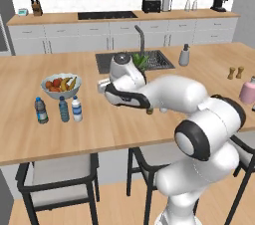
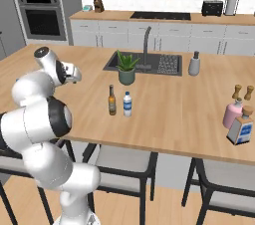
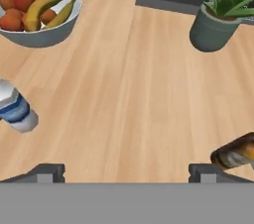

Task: Move the plastic bottles in the middle to the plastics group, and the glass bottles in the middle to the glass group.

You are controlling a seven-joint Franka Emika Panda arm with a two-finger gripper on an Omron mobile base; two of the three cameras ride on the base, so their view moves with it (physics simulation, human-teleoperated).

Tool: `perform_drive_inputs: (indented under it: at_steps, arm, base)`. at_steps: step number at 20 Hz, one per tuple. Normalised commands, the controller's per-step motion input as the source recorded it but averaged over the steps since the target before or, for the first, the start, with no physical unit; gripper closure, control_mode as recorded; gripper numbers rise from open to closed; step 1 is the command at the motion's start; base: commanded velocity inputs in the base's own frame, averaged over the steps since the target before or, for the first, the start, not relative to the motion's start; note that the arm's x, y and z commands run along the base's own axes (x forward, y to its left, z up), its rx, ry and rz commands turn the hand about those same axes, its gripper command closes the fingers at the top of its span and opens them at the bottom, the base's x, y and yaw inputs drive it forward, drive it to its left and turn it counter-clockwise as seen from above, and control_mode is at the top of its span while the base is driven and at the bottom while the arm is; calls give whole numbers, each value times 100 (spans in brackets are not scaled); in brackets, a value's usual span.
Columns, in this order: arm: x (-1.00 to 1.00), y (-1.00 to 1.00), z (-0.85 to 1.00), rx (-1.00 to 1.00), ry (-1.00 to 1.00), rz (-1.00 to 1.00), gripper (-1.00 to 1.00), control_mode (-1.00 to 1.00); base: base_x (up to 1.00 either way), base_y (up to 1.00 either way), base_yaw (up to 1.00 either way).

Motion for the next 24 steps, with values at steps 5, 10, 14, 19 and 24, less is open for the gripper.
perform_drive_inputs:
  at_steps: [5, 10, 14, 19, 24]
  arm:
    - [-3, -90, 2, 1, 1, -24, -100, -100]
    - [-1, -68, 0, 1, 0, -18, -100, -100]
    - [0, -87, 0, 10, 1, -18, -100, -100]
    - [4, -47, 0, 11, 6, -6, -100, -100]
    - [14, 0, -21, 2, 9, 0, -100, -100]
  base:
    - [0, 0, 0]
    - [0, 0, 0]
    - [0, 0, 0]
    - [0, 0, 0]
    - [0, 0, 0]
